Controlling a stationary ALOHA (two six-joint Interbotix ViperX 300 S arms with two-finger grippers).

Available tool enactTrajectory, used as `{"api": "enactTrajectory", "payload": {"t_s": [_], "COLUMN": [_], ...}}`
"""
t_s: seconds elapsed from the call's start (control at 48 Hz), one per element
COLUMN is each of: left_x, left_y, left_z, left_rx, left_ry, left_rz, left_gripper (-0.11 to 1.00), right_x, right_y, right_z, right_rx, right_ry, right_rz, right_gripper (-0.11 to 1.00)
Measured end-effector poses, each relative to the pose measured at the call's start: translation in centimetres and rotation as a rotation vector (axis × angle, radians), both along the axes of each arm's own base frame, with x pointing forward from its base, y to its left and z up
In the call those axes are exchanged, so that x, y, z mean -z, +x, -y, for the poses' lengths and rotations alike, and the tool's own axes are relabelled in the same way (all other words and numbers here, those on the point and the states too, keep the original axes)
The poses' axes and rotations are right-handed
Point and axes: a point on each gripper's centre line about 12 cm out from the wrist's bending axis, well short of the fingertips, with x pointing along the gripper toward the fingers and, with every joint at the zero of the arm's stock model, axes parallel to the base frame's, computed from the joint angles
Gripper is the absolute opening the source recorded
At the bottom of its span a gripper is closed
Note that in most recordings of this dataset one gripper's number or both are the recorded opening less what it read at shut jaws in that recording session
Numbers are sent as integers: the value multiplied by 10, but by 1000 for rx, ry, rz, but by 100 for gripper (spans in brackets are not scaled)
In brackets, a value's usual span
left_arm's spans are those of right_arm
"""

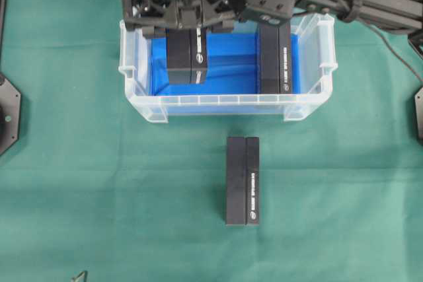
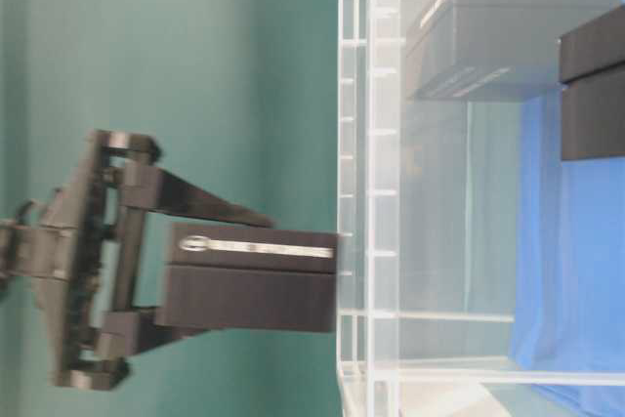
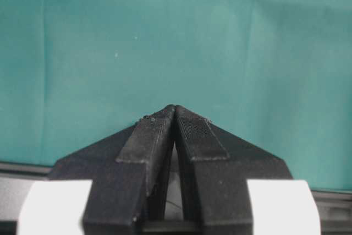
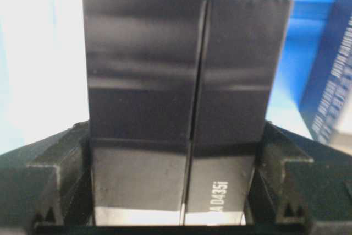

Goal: Take the box out of the case with the right arm.
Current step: 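Lift the left black box up out of the bin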

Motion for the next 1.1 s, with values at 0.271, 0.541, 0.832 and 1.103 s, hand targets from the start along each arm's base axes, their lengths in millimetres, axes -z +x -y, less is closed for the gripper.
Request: {"api": "enactTrajectory", "payload": {"t_s": [0.271,0.541,0.832,1.103], "left_x": [-1,-1,-1,-1], "left_y": [0,0,0,0], "left_z": [0,0,0,0], "left_rx": [0,0,-1,-1], "left_ry": [0,0,-1,-1], "left_rz": [2,2,2,2], "left_gripper": [0,0,0,0], "right_x": [-31,-31,-31,-31], "right_y": [-7,-8,-8,-8], "right_z": [-5,-7,-6,-7], "right_rx": [5,3,4,3], "right_ry": [-26,-25,-26,-26], "right_rz": [37,31,32,32], "right_gripper": [66,66,66,66]}}
